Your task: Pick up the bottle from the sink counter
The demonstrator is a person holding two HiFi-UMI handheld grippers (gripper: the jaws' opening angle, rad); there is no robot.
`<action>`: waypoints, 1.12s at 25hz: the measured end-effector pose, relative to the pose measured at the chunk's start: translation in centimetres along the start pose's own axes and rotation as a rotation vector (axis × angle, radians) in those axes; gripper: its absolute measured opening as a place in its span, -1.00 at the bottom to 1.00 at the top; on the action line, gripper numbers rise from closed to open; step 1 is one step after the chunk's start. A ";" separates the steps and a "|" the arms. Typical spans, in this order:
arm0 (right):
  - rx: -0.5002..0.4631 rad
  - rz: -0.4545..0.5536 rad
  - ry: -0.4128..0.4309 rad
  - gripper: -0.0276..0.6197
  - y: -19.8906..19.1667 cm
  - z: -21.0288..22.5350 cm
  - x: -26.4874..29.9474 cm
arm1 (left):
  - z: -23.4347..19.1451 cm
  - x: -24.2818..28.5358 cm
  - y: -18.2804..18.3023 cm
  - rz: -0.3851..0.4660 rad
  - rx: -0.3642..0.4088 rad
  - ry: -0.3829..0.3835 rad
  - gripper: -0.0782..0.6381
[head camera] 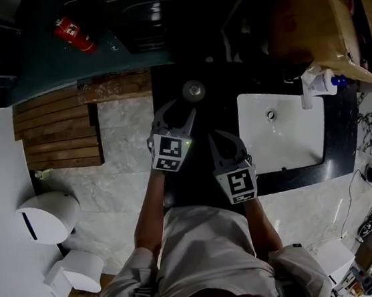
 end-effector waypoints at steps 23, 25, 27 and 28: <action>-0.022 -0.010 0.047 -0.94 -1.6 3.0 1.0 | -0.1 4.5 -0.8 -0.039 0.003 0.013 0.07; -0.021 -0.010 0.044 -0.94 -1.7 3.3 0.8 | -0.1 4.9 -0.8 -0.036 0.005 0.016 0.08; -0.021 -0.010 0.042 -0.94 -1.9 3.6 0.6 | -0.1 5.2 -0.7 -0.033 0.003 0.022 0.08; -0.020 -0.010 0.041 -0.94 -1.9 3.7 0.6 | -0.1 5.4 -0.7 -0.037 0.000 0.025 0.08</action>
Point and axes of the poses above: the fingertips, and each gripper's own axes: x forward along the fingers, z to its right, y out of its top, the point moved 2 cm from there along -x, backward along the fingers, and after that the axes turned 14 degrees about -x, right-handed, at the moved point
